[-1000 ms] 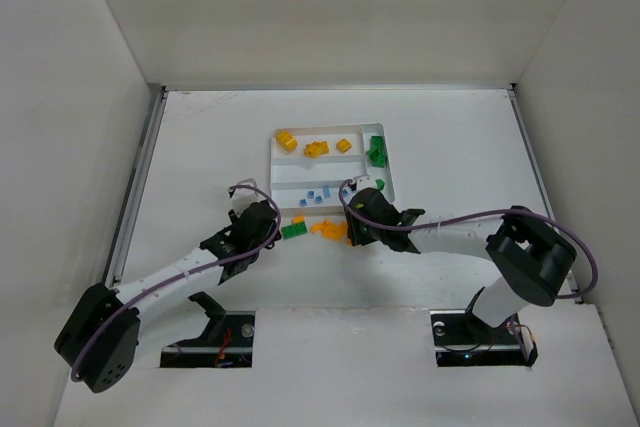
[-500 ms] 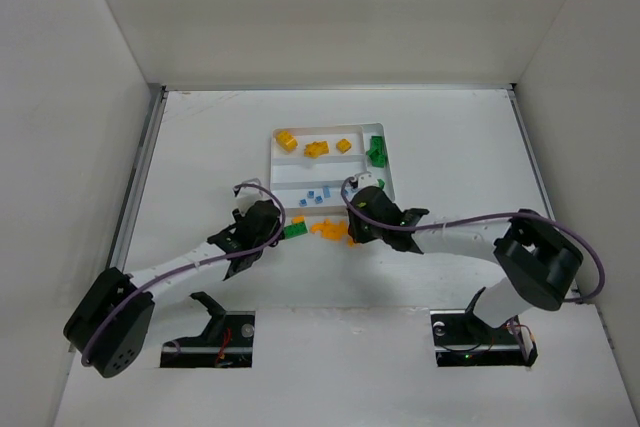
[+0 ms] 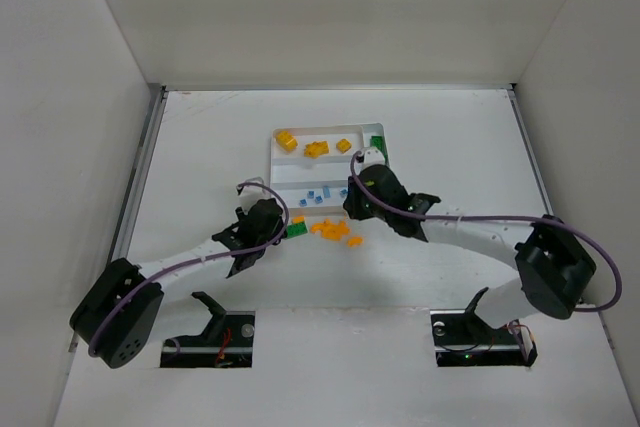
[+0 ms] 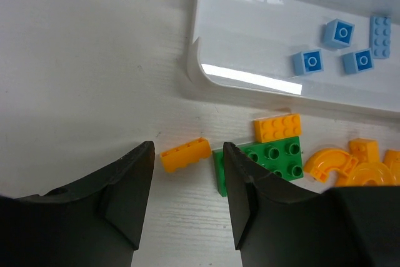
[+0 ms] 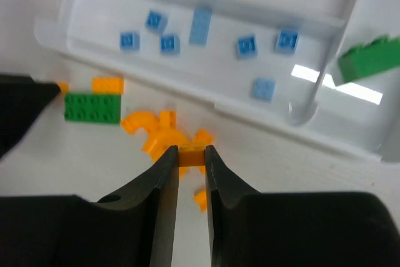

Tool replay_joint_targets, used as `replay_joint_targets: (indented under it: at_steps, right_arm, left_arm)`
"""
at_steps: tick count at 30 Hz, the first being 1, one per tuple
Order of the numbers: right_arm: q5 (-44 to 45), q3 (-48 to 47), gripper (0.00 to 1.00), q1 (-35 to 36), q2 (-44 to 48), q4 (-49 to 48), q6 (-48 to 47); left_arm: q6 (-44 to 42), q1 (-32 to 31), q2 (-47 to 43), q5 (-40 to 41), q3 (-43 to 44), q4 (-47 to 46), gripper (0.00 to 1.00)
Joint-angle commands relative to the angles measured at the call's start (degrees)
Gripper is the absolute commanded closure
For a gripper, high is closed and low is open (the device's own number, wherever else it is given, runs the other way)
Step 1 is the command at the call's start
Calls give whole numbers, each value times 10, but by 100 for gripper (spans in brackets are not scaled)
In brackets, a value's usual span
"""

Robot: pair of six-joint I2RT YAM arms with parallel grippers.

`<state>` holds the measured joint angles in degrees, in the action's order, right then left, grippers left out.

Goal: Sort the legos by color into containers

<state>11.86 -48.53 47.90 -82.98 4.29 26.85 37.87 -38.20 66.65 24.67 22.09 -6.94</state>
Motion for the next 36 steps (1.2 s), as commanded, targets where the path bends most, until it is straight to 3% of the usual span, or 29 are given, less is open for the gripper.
replay_joint_targets:
  at_steps: [1,8,16,18,21,24,30,36]
  right_arm:
    - [23,-70,77,-39,-38,-41,14]
    - [19,-154,76,-90,-156,-82,20]
    - [22,-226,73,-117,-224,-78,15]
    - [23,-235,70,-117,-234,-77,14]
    - [23,-237,56,-114,-236,-77,15]
    - [26,-225,45,-109,-220,-80,12]
    - [26,-156,45,-81,-149,-86,15]
    - [46,-21,45,-32,-35,-98,42]
  left_arm:
    - [-7,-4,-1,6,-10,-28,55]
    - [-10,-6,3,7,-10,-31,55]
    - [-10,-14,15,13,-5,-29,56]
    - [-11,-15,20,14,-2,-28,56]
    - [-12,-16,24,17,1,-29,56]
    - [-12,-17,30,19,5,-26,56]
    - [-9,-25,30,47,7,-18,57]
    - [-10,-39,48,78,18,-17,57]
